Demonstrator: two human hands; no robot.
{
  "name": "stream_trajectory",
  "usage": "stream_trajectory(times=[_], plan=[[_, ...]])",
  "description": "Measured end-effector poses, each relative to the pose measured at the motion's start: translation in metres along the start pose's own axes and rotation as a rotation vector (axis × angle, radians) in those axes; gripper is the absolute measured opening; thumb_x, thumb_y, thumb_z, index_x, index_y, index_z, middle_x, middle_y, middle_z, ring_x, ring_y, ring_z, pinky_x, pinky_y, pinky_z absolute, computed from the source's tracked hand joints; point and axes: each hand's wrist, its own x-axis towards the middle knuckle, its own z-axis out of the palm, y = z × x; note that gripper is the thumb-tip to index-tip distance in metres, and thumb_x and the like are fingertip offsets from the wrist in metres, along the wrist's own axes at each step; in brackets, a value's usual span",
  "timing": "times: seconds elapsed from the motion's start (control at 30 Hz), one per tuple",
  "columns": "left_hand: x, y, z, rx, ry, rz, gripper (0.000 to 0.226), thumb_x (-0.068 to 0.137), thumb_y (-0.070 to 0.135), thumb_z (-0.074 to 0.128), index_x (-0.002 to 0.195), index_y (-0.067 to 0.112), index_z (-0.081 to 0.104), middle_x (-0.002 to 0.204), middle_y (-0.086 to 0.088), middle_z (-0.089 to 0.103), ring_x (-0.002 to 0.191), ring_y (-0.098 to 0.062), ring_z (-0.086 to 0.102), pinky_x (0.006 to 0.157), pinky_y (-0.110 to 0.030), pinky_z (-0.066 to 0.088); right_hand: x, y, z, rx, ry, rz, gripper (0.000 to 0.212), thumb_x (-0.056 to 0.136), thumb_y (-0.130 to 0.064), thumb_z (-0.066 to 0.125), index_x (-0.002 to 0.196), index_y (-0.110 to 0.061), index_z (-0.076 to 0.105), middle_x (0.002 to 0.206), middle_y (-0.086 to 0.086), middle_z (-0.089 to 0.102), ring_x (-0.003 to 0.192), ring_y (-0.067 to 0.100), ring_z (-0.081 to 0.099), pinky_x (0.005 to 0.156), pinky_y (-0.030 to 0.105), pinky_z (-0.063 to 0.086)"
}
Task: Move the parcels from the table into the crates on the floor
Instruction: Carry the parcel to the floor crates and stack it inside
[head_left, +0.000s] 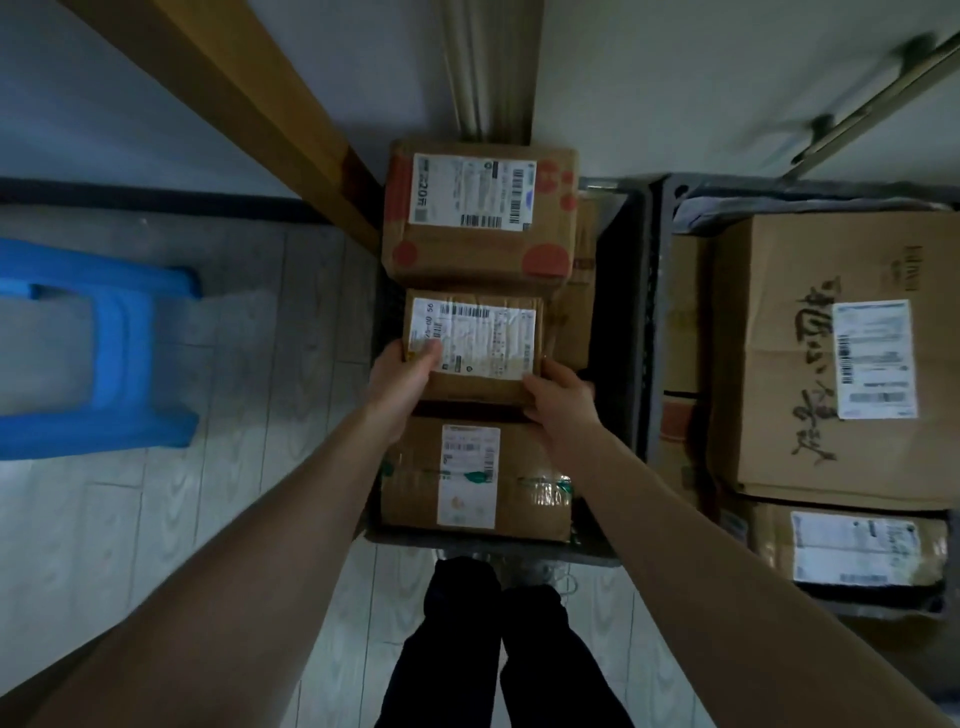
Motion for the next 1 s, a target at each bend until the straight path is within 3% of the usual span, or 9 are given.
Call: stream_trajectory(times=[0.07, 0.17, 0.3, 0.37, 0.43, 0.53, 0.67, 0.87, 1.0], plan=[[0.020, -0.002, -0.003, 0.025, 0.013, 0.009, 0.037, 0.091, 0.038, 0.058, 0.122, 0.018, 0.053, 0.116, -0.004, 0.064, 0.105, -0.023, 0.062, 0.096, -0.046, 0.049, 0.015, 0.003, 0.007, 0.020, -0.011, 0.008, 0.034, 0.096, -0.009, 0.050, 0.129, -0.018, 0.053, 0.100, -0.001, 0.060, 0.104, 0.022, 0.060, 0.094, 0.038, 0.050], [0.042, -0.001, -0.008, 0.068, -0.001, 0.034, 0.037, 0.088, 0.041, 0.061, 0.117, 0.018, 0.058, 0.111, -0.003, 0.067, 0.104, -0.023, 0.064, 0.094, -0.043, 0.050, 0.035, 0.008, 0.016, 0.063, -0.011, 0.053, 0.019, 0.095, -0.011, 0.053, 0.114, -0.015, 0.054, 0.087, -0.001, 0.058, 0.084, 0.017, 0.060, 0.080, 0.031, 0.050], [0.054, 0.020, -0.010, -0.023, 0.064, 0.080, 0.083, 0.078, 0.062, 0.062, 0.141, 0.017, 0.035, 0.132, -0.002, 0.054, 0.116, -0.021, 0.055, 0.096, -0.035, 0.045, 0.045, 0.019, 0.026, 0.192, 0.103, 0.123, 0.036, 0.088, -0.016, 0.065, 0.122, -0.006, 0.056, 0.094, 0.004, 0.063, 0.078, 0.013, 0.060, 0.059, 0.019, 0.048], [0.058, 0.034, -0.010, -0.070, 0.126, 0.148, 0.093, 0.062, 0.074, 0.064, 0.134, 0.019, 0.043, 0.127, -0.002, 0.058, 0.110, -0.020, 0.059, 0.095, -0.038, 0.047, 0.038, 0.022, 0.031, 0.295, 0.094, 0.241, 0.042, 0.084, -0.023, 0.071, 0.119, -0.005, 0.056, 0.101, 0.007, 0.064, 0.085, 0.016, 0.062, 0.064, 0.022, 0.054], [0.065, 0.044, -0.011, -0.073, 0.142, 0.188, 0.088, 0.054, 0.078, 0.064, 0.118, 0.019, 0.053, 0.114, -0.004, 0.065, 0.101, -0.023, 0.065, 0.090, -0.044, 0.053, 0.031, 0.024, 0.040, 0.424, 0.032, 0.347, 0.045, 0.083, -0.026, 0.071, 0.120, -0.008, 0.054, 0.111, 0.011, 0.060, 0.101, 0.021, 0.061, 0.093, 0.032, 0.051], [0.065, 0.053, -0.009, -0.094, 0.097, 0.203, 0.039, 0.080, 0.057, 0.064, 0.099, 0.023, 0.057, 0.103, -0.004, 0.068, 0.092, -0.020, 0.067, 0.076, -0.036, 0.055, 0.029, 0.022, 0.059, 0.615, -0.086, 0.374, 0.041, 0.086, -0.024, 0.067, 0.120, -0.007, 0.051, 0.128, 0.013, 0.052, 0.125, 0.028, 0.048, 0.109, 0.045, 0.036], [0.067, 0.052, -0.007, -0.147, 0.033, 0.187, 0.017, 0.091, 0.042, 0.059, 0.094, 0.026, 0.055, 0.095, 0.002, 0.067, 0.079, -0.008, 0.063, 0.061, -0.025, 0.045, 0.037, 0.018, 0.071, 0.689, -0.042, 0.343, 0.043, 0.093, -0.020, 0.058, 0.133, -0.007, 0.047, 0.135, 0.011, 0.051, 0.130, 0.026, 0.044, 0.111, 0.046, 0.031], [0.052, 0.031, 0.004, -0.134, 0.100, 0.199, 0.031, 0.083, 0.053, 0.061, 0.096, 0.025, 0.057, 0.106, -0.003, 0.068, 0.097, -0.020, 0.065, 0.087, -0.043, 0.054, 0.030, 0.019, 0.054, 0.634, 0.053, 0.299, 0.038, 0.094, -0.023, 0.057, 0.128, -0.006, 0.050, 0.124, 0.012, 0.058, 0.122, 0.026, 0.051, 0.109, 0.044, 0.037], [0.035, 0.020, 0.018, -0.177, 0.127, 0.154, 0.024, 0.088, 0.045, 0.060, 0.092, 0.021, 0.057, 0.099, -0.005, 0.069, 0.092, -0.020, 0.067, 0.085, -0.045, 0.055, 0.024, 0.018, 0.041, 0.549, 0.153, 0.254, 0.037, 0.095, -0.026, 0.055, 0.126, -0.006, 0.053, 0.119, 0.013, 0.062, 0.112, 0.027, 0.059, 0.098, 0.038, 0.048]])
